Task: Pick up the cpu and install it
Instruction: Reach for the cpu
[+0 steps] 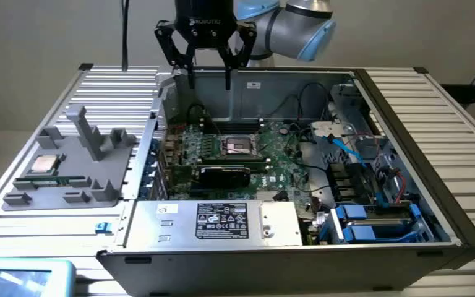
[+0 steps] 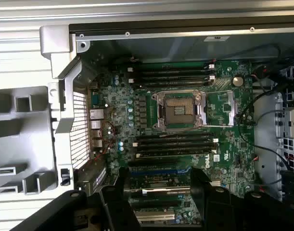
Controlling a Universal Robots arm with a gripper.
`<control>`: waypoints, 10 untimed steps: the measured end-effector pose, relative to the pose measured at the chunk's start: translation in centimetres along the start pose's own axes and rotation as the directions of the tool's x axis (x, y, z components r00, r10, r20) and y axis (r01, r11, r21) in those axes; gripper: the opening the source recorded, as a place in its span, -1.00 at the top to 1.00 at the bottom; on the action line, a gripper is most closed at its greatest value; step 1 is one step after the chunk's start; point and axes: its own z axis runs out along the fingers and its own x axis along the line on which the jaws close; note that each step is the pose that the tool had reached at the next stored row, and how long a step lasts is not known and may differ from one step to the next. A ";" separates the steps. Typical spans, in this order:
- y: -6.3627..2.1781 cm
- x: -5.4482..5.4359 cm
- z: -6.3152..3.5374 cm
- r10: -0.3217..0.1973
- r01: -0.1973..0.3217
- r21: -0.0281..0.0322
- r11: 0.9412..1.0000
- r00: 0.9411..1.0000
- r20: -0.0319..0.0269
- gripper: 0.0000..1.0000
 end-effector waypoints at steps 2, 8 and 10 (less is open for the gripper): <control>0.00 0.0 0.00 0.000 0.000 0.000 1.000 1.000 0.000 -0.23; 0.00 0.0 0.00 0.000 0.000 0.000 1.000 1.000 0.000 -0.23; 0.00 0.0 0.00 0.000 0.000 0.000 1.000 1.000 0.000 -0.23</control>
